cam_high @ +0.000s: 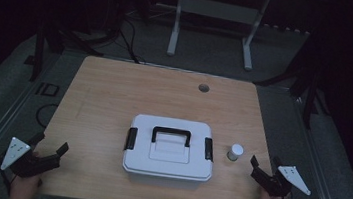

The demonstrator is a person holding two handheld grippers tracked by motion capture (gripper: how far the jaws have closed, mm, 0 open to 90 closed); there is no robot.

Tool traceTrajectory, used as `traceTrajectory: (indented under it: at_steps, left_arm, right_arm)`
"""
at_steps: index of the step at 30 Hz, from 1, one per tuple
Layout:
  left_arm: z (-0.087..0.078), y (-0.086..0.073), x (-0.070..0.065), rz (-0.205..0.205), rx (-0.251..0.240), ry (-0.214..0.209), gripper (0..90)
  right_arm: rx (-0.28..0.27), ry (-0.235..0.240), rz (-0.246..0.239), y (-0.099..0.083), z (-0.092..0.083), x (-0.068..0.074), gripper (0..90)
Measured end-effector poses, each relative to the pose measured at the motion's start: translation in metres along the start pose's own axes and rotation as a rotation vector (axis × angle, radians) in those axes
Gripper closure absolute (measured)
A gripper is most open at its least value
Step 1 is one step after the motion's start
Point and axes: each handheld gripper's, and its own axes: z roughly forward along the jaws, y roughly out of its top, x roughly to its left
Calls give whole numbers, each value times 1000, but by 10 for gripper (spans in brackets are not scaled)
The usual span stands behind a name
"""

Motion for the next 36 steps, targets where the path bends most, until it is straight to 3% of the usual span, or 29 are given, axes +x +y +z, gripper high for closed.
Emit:
traceTrajectory:
  at_steps: [1, 3, 4, 7, 9, 10, 13, 16, 17, 19, 20, 21, 24, 27, 32, 36]
  left_arm:
    - [0, 2, 2, 7, 27, -13, 25]
    - [0, 2, 2, 7, 30, -17, 25]
    - [1, 5, 6, 0, 79, -55, 25]
    - [4, 7, 11, 12, 155, -128, 25]
    - [5, 7, 12, 8, 178, -152, 24]
    - [6, 8, 14, 43, 224, -189, 24]
    - [9, 9, 17, 49, 345, -242, 25]
    - [11, 10, 19, 38, 428, -282, 25]
    - [11, 10, 19, 38, 428, -282, 25]
    - [12, 13, 18, 103, 500, -305, 25]
    - [12, 13, 18, 103, 500, -305, 25]
    - [12, 17, 17, 124, 548, -331, 24]
    - [14, 24, 17, 164, 625, -366, 24]
    - [15, 31, 16, 215, 705, -380, 17]
    - [15, 44, 17, 284, 815, -369, 18]
    - [15, 51, 15, 366, 902, -354, 18]
  right_arm:
    - [1, 4, 1, 0, 0, 0, 136]
    - [-1, 14, 2, 0, -1, 0, 136]
    - [2, 28, 14, 0, -1, -1, 136]
    - [15, 62, 16, -1, -3, -1, 136]
    - [18, 75, 13, -1, -4, 0, 136]
    - [25, 90, -6, -2, -6, 2, 135]
    - [27, 103, -11, -3, -10, 3, 135]
    - [24, 111, -2, -3, -10, 1, 136]
    - [24, 111, -2, -3, -10, 1, 136]
    - [24, 112, 5, -3, -10, 0, 135]
    - [24, 111, 4, -3, -10, 0, 135]
    - [24, 110, 4, -3, -10, 0, 135]
    - [25, 110, 5, -4, -10, 0, 135]
    - [23, 109, 8, -4, -10, -1, 135]
    - [23, 110, 8, -4, -10, -1, 135]
    - [23, 113, 8, -4, -10, -1, 135]
